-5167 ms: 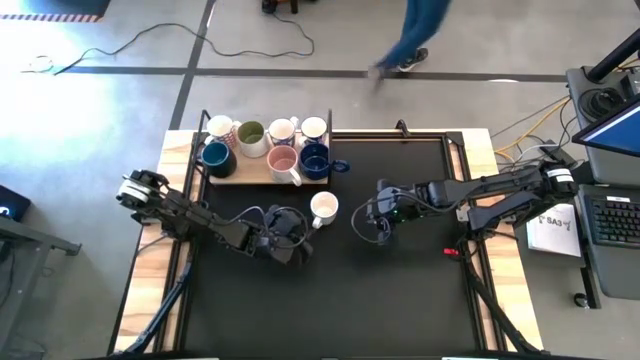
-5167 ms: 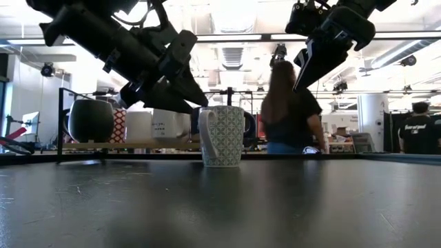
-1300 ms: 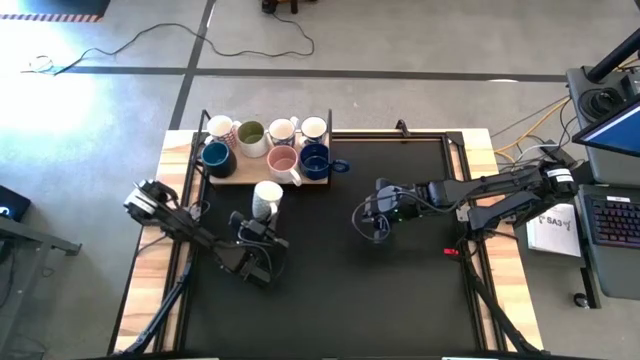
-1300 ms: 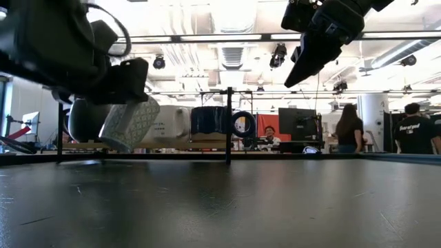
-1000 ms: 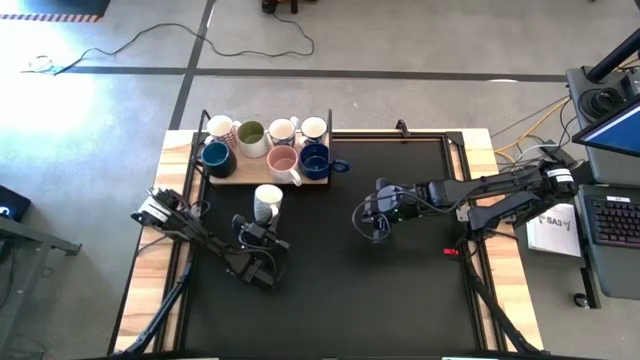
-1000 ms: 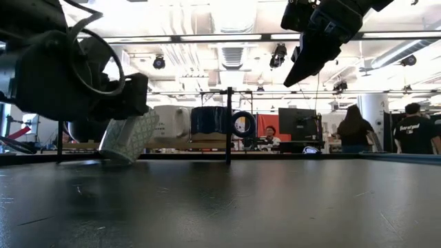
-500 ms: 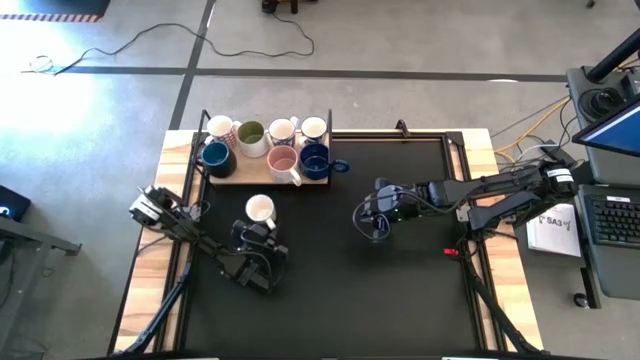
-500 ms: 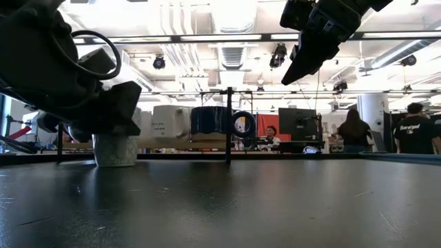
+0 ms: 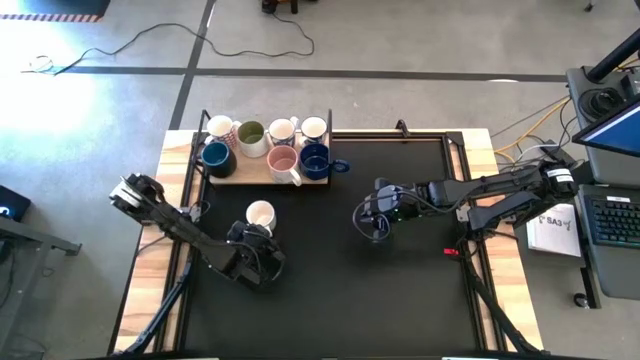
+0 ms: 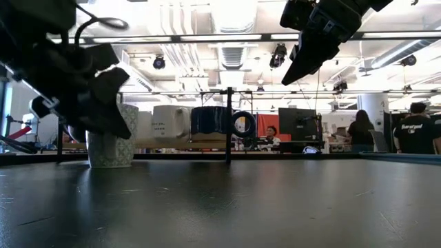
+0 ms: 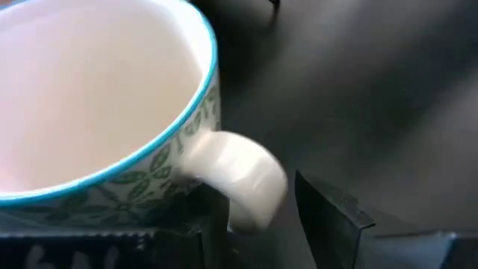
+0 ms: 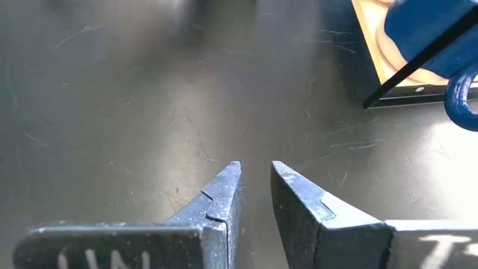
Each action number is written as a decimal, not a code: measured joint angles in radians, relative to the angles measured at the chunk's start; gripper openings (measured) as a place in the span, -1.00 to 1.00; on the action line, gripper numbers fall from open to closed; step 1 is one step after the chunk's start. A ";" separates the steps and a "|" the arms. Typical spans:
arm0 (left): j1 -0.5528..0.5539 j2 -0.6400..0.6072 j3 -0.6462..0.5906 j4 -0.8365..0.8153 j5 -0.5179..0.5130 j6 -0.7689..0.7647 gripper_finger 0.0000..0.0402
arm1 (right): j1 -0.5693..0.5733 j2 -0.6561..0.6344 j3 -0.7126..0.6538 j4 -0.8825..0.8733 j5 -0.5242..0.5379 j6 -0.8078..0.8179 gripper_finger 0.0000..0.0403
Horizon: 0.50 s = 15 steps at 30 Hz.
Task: Place coffee mugs
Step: Put the gray patterned mug on the shelf
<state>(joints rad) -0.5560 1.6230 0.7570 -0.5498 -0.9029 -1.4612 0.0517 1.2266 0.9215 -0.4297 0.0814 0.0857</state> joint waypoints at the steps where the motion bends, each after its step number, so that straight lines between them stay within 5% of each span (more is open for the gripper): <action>1: 0.000 -0.016 0.000 -0.001 0.011 0.012 -0.32 | 0.000 0.000 0.000 0.000 0.000 -0.001 -0.67; 7: 0.000 -0.060 0.000 -0.086 0.054 0.006 -0.32 | 0.000 0.000 0.000 -0.001 0.000 -0.009 -0.67; 15: -0.002 -0.072 0.000 -0.177 0.253 -0.013 -0.32 | 0.000 0.000 0.000 -0.002 0.000 -0.011 -0.67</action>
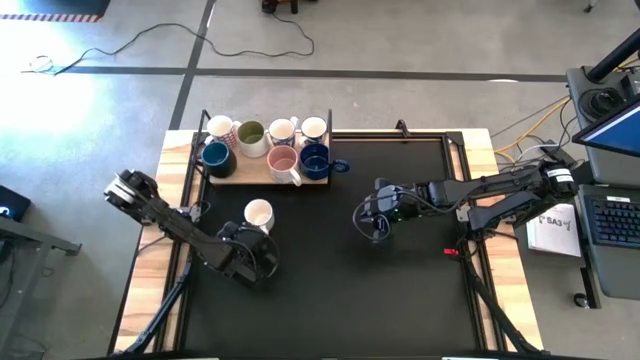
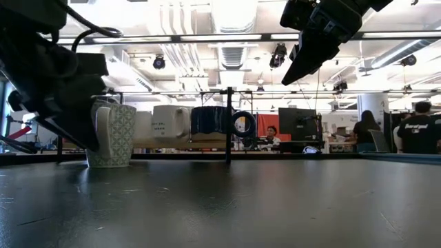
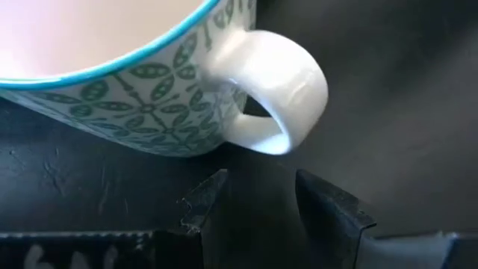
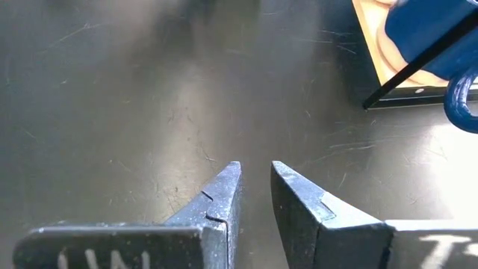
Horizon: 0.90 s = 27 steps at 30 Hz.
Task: Place coffee mugs
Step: Put the gray patterned mug on the shelf
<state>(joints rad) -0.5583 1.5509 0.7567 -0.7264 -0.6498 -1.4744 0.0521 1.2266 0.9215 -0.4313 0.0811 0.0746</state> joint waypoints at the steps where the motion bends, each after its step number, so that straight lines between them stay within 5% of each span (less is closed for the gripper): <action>1: 0.000 -0.004 0.000 0.000 0.009 0.008 -0.32 | 0.000 0.000 0.000 0.001 0.000 0.000 -0.67; 9: -0.002 -0.068 0.067 -0.004 0.115 0.227 -0.32 | 0.000 0.000 0.000 0.000 0.000 0.001 -0.67; 19: 0.047 -0.138 0.224 -0.270 0.110 0.294 -0.32 | 0.000 0.000 0.000 0.000 0.000 0.000 -0.67; 27: 0.144 -0.153 0.337 -0.377 0.111 0.499 -0.32 | 0.000 0.000 0.000 -0.005 0.000 0.012 -0.67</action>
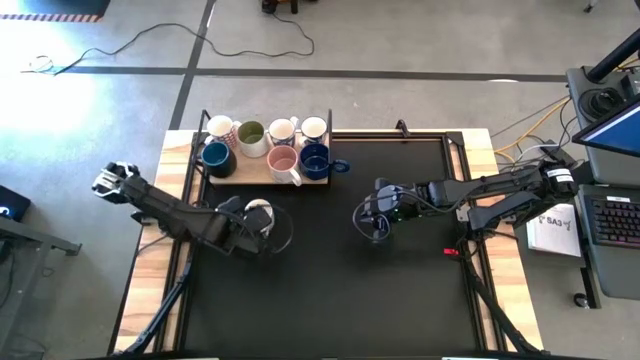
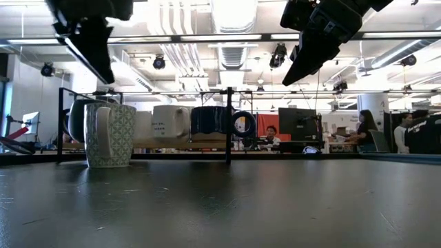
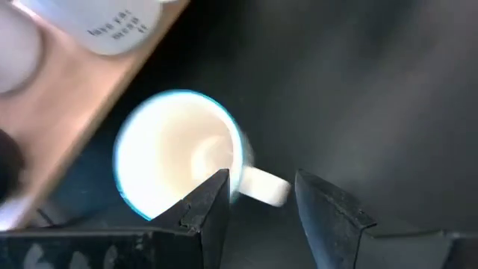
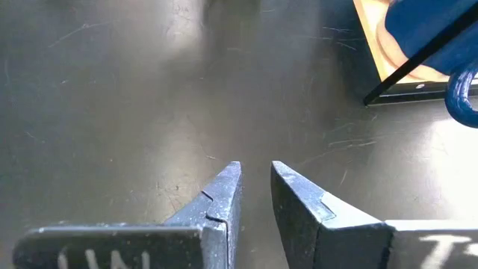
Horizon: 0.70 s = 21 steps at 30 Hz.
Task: Place coffee mugs
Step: Put the gray patterned mug on the shelf
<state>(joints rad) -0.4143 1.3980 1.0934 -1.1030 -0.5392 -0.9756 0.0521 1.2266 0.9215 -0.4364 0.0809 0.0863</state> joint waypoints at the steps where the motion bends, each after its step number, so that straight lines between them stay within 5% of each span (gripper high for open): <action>1: 0.020 0.000 0.008 -0.011 0.000 0.016 -0.32 | 0.000 0.000 0.000 -0.001 0.000 0.005 -0.67; 12: 0.234 0.011 -0.008 0.015 0.124 0.197 -0.32 | 0.000 0.000 0.000 -0.007 0.000 0.019 -0.67; 21: 0.280 0.011 -0.008 0.092 0.210 0.279 -0.32 | 0.000 0.000 0.000 -0.031 0.000 0.019 -0.67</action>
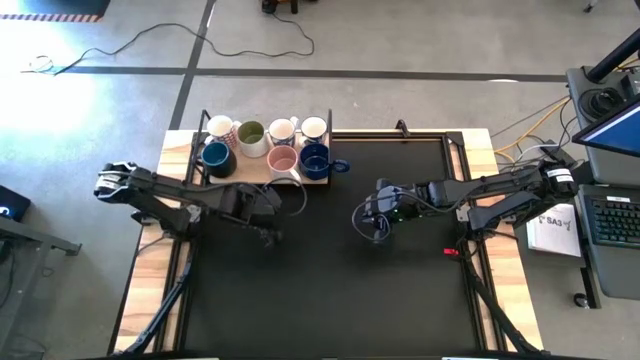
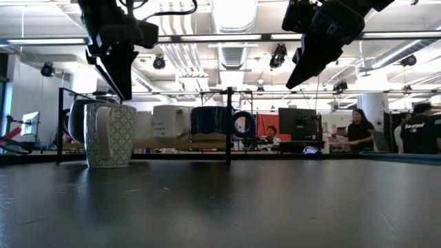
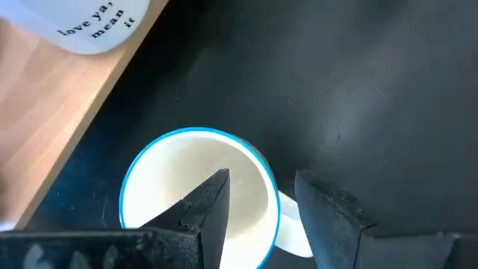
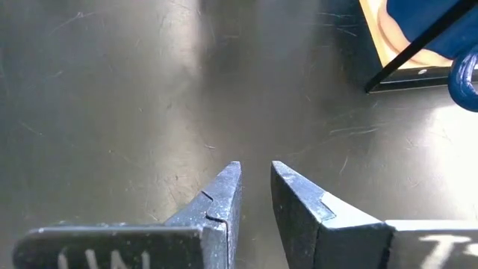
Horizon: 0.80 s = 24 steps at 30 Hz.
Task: Place coffee mugs
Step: Put the gray patterned mug on the shelf
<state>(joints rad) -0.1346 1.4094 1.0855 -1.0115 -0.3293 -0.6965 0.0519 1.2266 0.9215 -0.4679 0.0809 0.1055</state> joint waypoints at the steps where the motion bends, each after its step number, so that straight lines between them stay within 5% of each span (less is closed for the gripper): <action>1: 0.003 0.000 -0.001 0.001 0.000 0.000 -0.32 | 0.000 0.000 0.000 0.000 0.000 0.000 -0.67; 24: 0.044 0.112 -0.010 0.024 0.027 -0.004 -0.33 | 0.000 0.000 0.000 0.001 0.000 0.000 -0.67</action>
<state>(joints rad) -0.0906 1.5213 1.0758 -0.9873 -0.3027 -0.7007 0.0517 1.2266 0.9215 -0.4667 0.0811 0.1051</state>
